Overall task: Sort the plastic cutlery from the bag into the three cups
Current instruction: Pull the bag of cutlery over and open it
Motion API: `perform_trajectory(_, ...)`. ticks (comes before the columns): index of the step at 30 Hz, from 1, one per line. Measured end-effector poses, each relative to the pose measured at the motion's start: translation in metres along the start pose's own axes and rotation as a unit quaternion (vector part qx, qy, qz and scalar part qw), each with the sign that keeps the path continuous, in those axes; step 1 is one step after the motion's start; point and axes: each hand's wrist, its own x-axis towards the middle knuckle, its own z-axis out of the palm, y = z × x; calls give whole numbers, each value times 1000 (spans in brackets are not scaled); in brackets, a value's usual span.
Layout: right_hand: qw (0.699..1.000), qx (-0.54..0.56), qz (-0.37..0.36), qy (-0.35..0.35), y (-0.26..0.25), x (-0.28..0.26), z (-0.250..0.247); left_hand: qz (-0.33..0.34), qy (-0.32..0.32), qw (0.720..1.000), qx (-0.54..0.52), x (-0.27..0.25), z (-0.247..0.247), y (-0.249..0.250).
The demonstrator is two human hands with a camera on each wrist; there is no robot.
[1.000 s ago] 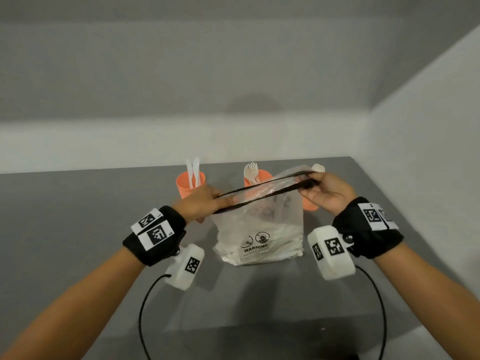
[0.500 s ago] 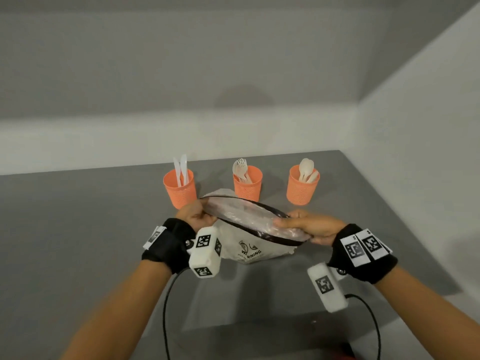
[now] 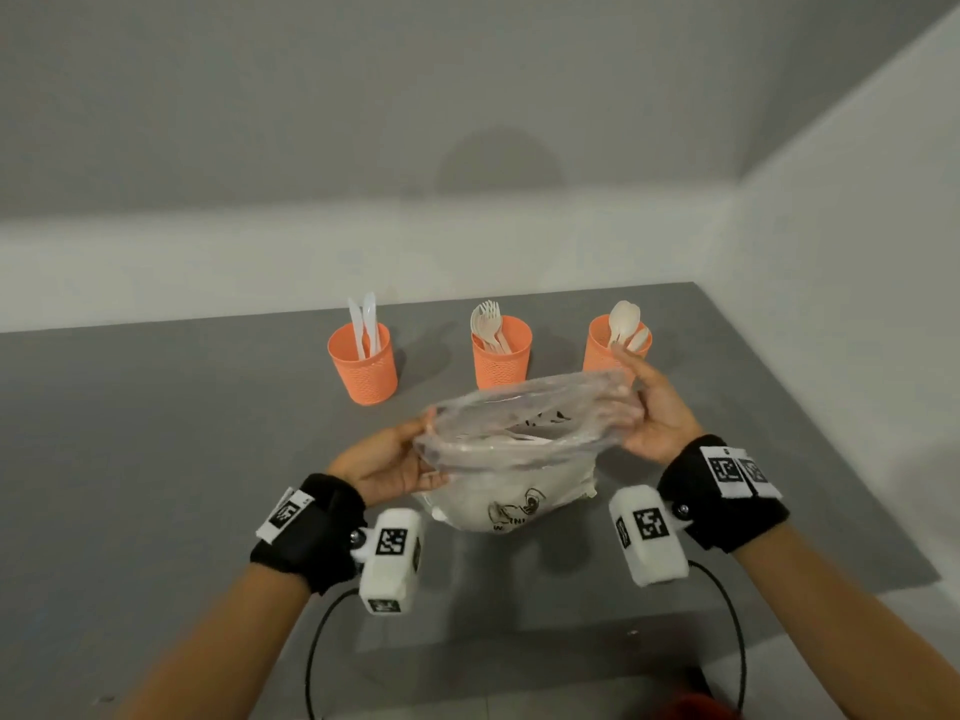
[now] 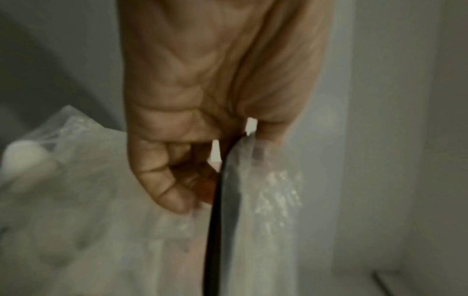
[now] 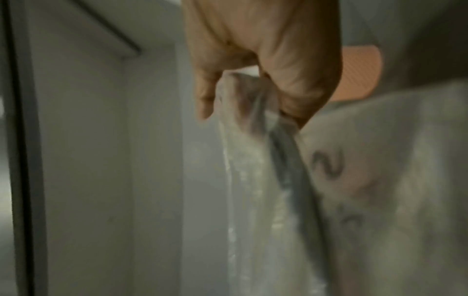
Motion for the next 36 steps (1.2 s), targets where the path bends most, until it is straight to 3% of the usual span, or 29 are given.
perform_trajectory(1, 990, -143, 12, 5, 2, -4, -2, 16, 5, 998, -59, 1, -3, 6)
perform_trajectory(3, 898, -438, 33, -7, 17, -12, -5, 41, 19, 991, -129, 8, -2, 11)
perform_trajectory(4, 852, -521, 48, -28, 26, -14, -7, 43, 37, 988, -147, 13, 0, 10)
perform_trajectory(5, 830, -552, 68, -45, 34, -14, -10, 41, 50, 983, -173, 19, 2, 8)
perform_trajectory(7, 844, -523, 109, -51, 43, -13, -18, 19, 84, 973, -214, 33, -4, -1)
perform_trajectory(9, 888, -442, 121, -36, 39, -11, -28, 3, 108, 981, -162, 45, -12, -11)
perform_trajectory(11, 944, -319, 75, -26, 28, -6, -39, 11, 81, 996, -31, 34, -8, -13)
perform_trajectory(12, 966, -254, 42, -22, 22, -3, -45, 28, 65, 992, 101, 27, -3, -16)
perform_trajectory(14, 989, -148, -7, -12, 13, 5, -48, 64, 23, 938, 340, 10, 7, -20)
perform_trajectory(16, 997, -72, -26, 4, 14, 17, -45, 49, -46, 908, 414, 0, 9, -23)
perform_trajectory(18, 999, -1, -32, 14, 21, 30, -41, 39, -37, 922, 385, 5, 4, -29)
perform_trajectory(21, 998, 62, 15, 17, 31, 43, -44, 6, 19, 992, 121, 13, -7, -23)
perform_trajectory(22, 998, 28, 45, 22, 34, 42, -44, 5, 35, 999, 40, 19, -15, -21)
perform_trajectory(24, 986, -144, 79, 20, 43, 30, -38, 10, 50, 996, -74, 27, -22, -13)
perform_trajectory(27, 895, -440, 68, -27, 62, 17, -37, 11, 72, 978, -194, 40, -19, -14)
perform_trajectory(29, 867, -491, 82, -36, 65, 16, -42, -20, 62, 975, -212, 50, -18, -22)
perform_trajectory(30, 871, -479, 103, -36, 63, 15, -42, -24, 68, 977, -203, 57, -23, -29)
perform_trajectory(31, 889, -443, 113, -16, 58, 16, -47, -35, 54, 979, -192, 58, -24, -32)
perform_trajectory(33, 953, -280, 106, 48, 47, 22, -64, -33, 57, 994, -90, 55, -27, -33)
perform_trajectory(34, 977, -185, 84, 62, 41, 23, -69, -24, 61, 998, 17, 50, -27, -35)
perform_trajectory(36, 997, -42, 39, 42, 34, 23, -67, 21, 18, 974, 226, 33, -20, -36)
